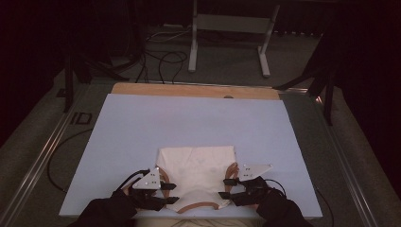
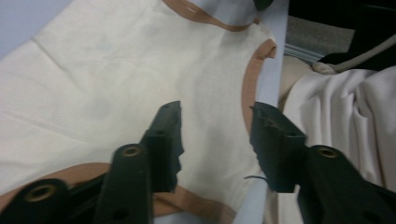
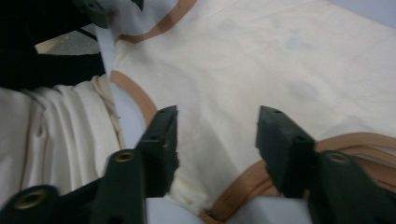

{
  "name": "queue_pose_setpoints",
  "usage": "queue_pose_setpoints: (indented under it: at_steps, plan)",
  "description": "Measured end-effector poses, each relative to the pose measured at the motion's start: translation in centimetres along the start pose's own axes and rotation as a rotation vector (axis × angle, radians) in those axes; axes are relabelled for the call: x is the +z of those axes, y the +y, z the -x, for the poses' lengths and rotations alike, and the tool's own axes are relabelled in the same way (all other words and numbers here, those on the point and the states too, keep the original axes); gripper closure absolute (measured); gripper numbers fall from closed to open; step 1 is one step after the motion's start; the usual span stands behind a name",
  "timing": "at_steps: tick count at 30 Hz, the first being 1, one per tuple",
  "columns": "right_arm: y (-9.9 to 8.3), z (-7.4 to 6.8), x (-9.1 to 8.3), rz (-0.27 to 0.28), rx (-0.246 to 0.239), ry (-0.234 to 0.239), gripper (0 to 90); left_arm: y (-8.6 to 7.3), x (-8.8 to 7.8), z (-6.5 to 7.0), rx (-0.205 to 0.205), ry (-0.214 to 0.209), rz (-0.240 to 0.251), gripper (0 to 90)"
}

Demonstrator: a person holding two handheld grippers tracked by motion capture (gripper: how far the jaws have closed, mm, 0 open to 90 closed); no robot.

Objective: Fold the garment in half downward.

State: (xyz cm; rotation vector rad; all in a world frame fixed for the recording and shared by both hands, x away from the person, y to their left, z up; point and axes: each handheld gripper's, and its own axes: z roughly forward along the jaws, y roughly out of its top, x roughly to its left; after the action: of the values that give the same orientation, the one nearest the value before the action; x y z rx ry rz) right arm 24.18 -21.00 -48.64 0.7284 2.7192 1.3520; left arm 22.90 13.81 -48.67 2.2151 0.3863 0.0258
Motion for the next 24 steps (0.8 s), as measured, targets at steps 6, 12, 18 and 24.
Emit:
queue_pose_setpoints:
  at_steps: [6, 12, 18, 24]
  plan:
    - [-0.2, -0.9, 0.6, -0.025, -0.048, -0.003, 89.8, -0.5, 1.1, 0.1, -0.014, -0.001, -0.025, 69.9]
    - [-0.7, -1.0, 1.6, -0.058, -0.056, 0.036, 90.0, -0.8, 1.7, 0.1, -0.015, 0.018, -0.060, 80.8]
    - [-1.2, -1.3, 2.4, -0.108, -0.076, 0.049, 90.0, -1.3, 2.6, 0.3, 0.001, 0.033, -0.135, 85.8]
    - [-2.0, -1.6, 2.5, -0.132, -0.077, 0.047, 90.0, -1.4, 2.7, 0.3, -0.002, 0.037, -0.153, 87.7]
